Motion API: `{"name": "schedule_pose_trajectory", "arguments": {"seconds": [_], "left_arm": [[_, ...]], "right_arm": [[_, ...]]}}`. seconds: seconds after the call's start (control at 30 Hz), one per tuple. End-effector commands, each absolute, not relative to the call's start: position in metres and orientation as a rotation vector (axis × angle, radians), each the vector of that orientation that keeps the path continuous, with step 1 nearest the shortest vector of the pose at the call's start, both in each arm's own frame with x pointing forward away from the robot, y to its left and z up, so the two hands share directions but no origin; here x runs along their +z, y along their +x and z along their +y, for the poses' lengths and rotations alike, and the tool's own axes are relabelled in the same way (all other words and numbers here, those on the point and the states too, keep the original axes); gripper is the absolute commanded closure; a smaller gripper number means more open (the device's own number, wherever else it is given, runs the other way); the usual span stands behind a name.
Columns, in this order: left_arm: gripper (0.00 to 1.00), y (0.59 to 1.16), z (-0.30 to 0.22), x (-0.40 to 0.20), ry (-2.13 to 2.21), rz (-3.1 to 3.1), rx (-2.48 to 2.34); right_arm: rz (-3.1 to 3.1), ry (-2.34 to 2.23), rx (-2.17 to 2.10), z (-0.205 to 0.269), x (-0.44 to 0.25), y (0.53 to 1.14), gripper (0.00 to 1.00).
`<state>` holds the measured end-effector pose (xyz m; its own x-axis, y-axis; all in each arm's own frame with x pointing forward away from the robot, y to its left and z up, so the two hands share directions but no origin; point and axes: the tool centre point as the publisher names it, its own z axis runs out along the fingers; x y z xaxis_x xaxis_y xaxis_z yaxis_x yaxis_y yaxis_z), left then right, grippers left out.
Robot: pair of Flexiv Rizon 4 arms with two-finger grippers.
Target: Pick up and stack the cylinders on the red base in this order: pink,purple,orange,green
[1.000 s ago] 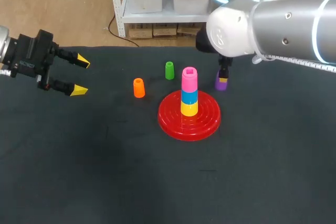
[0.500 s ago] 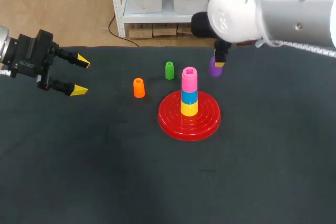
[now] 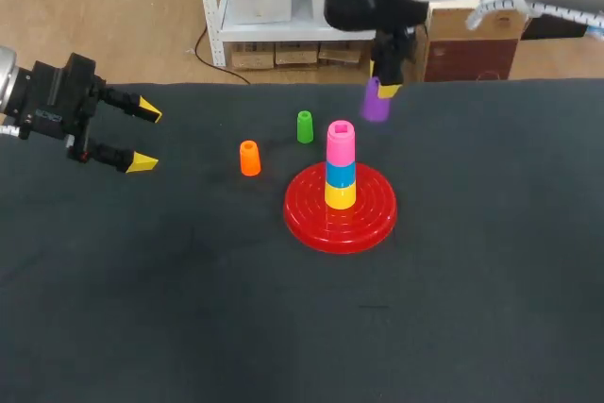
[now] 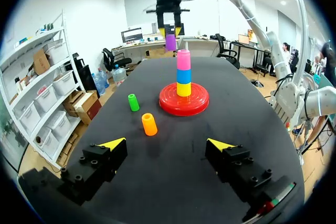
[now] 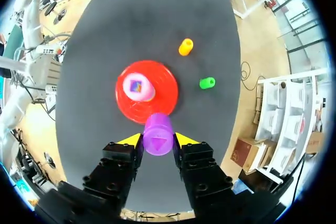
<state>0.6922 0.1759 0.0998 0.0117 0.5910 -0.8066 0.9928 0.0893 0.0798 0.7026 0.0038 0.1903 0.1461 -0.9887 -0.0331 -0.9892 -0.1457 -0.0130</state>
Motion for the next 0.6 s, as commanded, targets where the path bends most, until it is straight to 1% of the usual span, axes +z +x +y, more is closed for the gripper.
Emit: {"name": "schedule_pose_trajectory", "arguments": {"seconds": [0.03,0.6], "left_arm": [[0.00,0.691,0.176,0.099,1.581,1.661,-0.718],[0.00,0.691,0.176,0.099,1.581,1.661,-0.718]], "right_arm": [[2.064,-2.340,0.025,0.013,0.209,0.695,1.00],[2.145,-2.380,0.140,0.057,0.216,0.663,1.00]]}}
